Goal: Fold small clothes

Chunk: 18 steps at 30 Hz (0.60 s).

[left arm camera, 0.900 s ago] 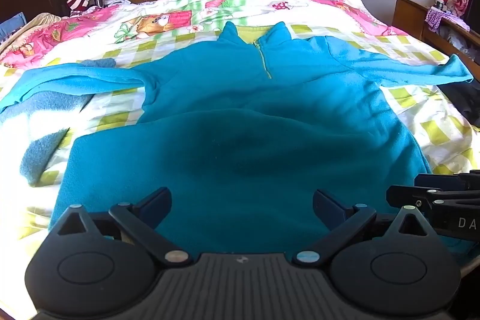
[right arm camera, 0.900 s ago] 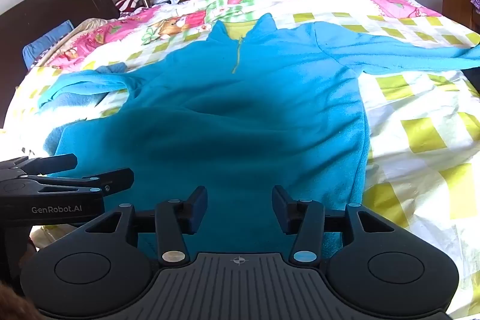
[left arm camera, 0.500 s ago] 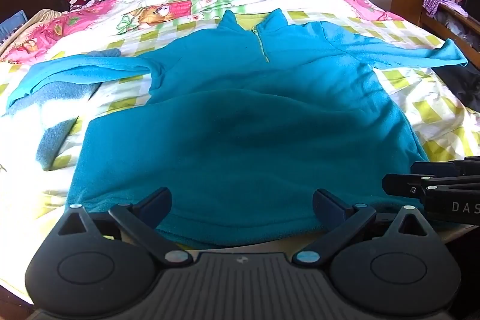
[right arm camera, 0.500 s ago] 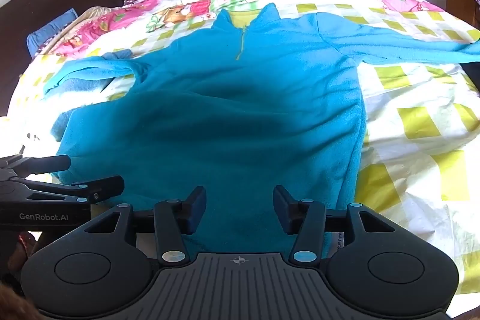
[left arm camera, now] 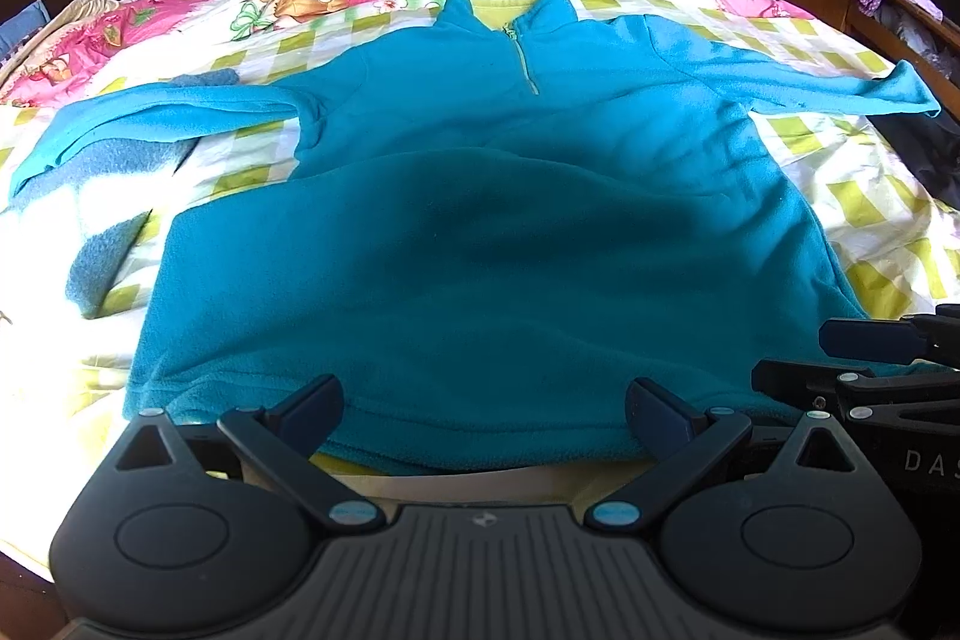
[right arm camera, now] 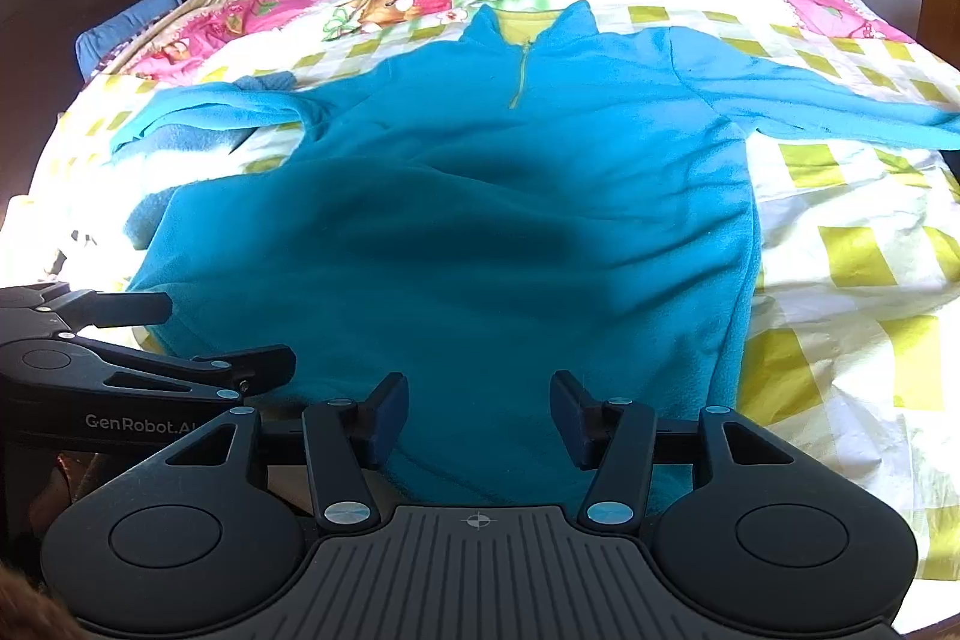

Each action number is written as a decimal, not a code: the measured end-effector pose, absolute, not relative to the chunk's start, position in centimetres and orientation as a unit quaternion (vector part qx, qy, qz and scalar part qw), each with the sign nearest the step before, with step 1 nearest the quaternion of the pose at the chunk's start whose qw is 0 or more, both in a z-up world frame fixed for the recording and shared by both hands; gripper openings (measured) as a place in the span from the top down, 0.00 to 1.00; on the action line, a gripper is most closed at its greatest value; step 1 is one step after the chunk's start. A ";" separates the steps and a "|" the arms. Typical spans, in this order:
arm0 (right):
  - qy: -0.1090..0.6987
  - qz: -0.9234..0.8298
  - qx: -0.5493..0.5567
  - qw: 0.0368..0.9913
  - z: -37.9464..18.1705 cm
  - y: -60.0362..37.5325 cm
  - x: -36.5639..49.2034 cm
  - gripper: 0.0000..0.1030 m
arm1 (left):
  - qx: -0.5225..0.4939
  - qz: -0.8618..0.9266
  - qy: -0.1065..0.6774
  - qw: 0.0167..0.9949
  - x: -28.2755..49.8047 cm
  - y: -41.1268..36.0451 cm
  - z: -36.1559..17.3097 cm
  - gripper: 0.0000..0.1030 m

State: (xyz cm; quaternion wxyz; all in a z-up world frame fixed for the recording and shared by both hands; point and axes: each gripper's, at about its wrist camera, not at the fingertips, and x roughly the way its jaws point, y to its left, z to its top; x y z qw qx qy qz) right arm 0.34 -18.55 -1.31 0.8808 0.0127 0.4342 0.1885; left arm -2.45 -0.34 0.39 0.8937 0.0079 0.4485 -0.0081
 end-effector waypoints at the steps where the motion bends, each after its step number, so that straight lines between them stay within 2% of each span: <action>1: 0.436 0.188 0.012 0.880 -1.4 -18.5 0.3 0.49 | 0.006 -0.007 0.450 0.893 -2.4 -0.3 0.3 0.00; 18: 0.449 0.185 0.012 0.874 -2.0 -18.4 0.3 0.49 | 0.009 -0.004 0.459 0.889 -2.1 -0.4 0.2 0.00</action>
